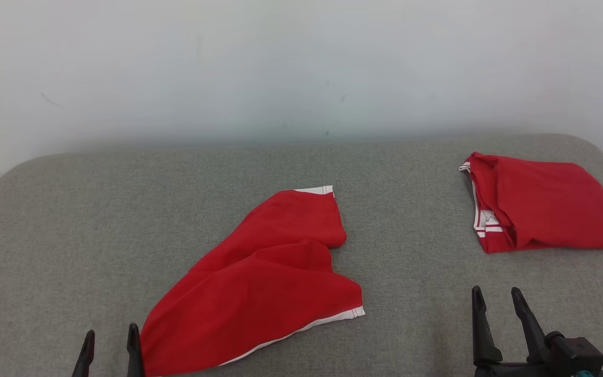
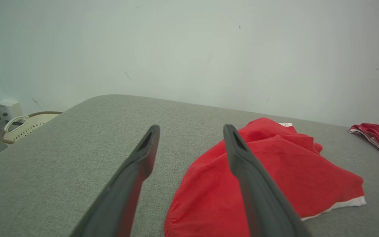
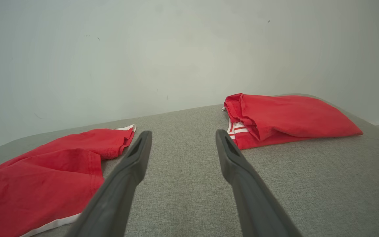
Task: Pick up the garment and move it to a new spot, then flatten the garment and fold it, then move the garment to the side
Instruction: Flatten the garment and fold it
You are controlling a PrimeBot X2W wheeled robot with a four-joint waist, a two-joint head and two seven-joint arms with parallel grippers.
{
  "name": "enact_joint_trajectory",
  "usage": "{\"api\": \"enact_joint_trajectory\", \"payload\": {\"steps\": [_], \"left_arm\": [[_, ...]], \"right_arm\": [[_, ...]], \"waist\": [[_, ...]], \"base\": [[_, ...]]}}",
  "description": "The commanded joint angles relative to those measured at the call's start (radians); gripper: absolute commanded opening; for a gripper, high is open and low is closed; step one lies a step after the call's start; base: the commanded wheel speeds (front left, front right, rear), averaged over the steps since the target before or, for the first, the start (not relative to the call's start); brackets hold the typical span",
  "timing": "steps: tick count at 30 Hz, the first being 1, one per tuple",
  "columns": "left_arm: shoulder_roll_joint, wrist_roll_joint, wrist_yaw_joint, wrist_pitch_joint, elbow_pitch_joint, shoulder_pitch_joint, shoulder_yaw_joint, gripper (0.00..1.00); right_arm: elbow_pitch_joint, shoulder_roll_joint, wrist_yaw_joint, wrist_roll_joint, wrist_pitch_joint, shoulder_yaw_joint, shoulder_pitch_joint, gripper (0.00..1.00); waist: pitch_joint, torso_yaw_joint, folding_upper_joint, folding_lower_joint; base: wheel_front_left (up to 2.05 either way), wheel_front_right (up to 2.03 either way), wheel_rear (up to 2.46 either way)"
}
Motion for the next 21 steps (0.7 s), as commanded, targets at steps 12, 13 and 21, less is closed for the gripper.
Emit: {"api": "enact_joint_trajectory", "payload": {"steps": [12,13,21], "left_arm": [[-0.017,0.027,-0.024,-0.006,0.020,0.013,0.017,1.00],[-0.019,0.029,-0.026,-0.006,0.020,0.013,0.018,1.00],[-0.026,0.036,-0.030,-0.006,0.023,0.019,0.024,1.00]], "right_arm": [[-0.008,0.000,0.000,-0.007,0.010,0.000,0.011,1.00],[-0.008,0.000,0.000,-0.007,0.011,0.000,0.012,1.00],[-0.009,0.000,0.000,-0.008,0.013,0.002,0.012,1.00]], "waist": [[0.000,0.009,-0.0001,0.0000],[0.001,0.009,-0.0001,0.0000],[0.000,0.009,-0.0001,0.0000]], "base": [[0.00,0.00,0.00],[0.00,0.00,0.00],[0.00,0.00,0.00]]}}
